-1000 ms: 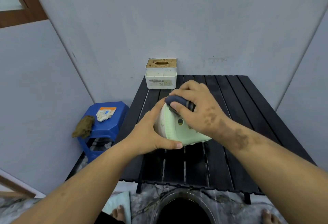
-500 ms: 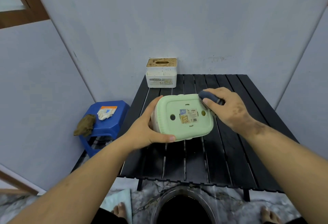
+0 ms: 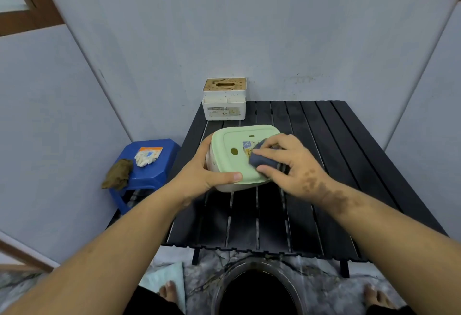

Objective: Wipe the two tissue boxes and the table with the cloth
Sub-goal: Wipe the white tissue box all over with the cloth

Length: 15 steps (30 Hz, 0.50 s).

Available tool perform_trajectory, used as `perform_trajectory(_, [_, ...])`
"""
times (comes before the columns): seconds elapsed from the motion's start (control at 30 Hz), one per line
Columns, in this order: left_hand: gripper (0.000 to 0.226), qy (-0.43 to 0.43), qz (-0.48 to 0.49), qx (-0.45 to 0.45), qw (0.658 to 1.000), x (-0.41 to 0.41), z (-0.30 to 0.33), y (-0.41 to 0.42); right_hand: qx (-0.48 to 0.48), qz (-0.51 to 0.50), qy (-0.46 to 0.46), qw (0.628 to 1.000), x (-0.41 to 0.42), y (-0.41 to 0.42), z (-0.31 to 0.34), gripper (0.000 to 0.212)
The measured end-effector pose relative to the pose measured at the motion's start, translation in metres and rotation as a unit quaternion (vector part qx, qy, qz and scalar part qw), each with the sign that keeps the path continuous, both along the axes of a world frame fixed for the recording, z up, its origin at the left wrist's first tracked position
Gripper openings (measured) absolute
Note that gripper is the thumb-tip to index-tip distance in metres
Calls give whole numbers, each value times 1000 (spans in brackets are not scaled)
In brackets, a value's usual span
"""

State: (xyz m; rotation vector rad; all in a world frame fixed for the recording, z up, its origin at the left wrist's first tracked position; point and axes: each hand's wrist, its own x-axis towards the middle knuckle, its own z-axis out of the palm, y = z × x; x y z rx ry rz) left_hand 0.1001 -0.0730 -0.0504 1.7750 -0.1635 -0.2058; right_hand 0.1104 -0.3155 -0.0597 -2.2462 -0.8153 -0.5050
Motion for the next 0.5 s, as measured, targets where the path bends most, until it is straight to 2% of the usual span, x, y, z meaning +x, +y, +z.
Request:
perform_trajectory(0.1, [89,21,5,-23,1000,0,2,0,56,-117,34,991,11,-22,-5,30])
perform_trajectory(0.17, [90,26,12,-37,999,0,1,-2,70,-147,44,986,7,-19,-9,29])
perform_trajectory(0.3, [91,16,22,-55,998,1,0,-3,63,-61,5,996,-19,23,-8,31])
perform_trajectory(0.4, [94,27,22,-64,997,3,-1,-2,36,1,-25,999,-19,25,-6,35])
perform_trajectory(0.5, [98,49,31,-75,995,6,-4,1,22,-39,-35,998,-5,-3,-10,34])
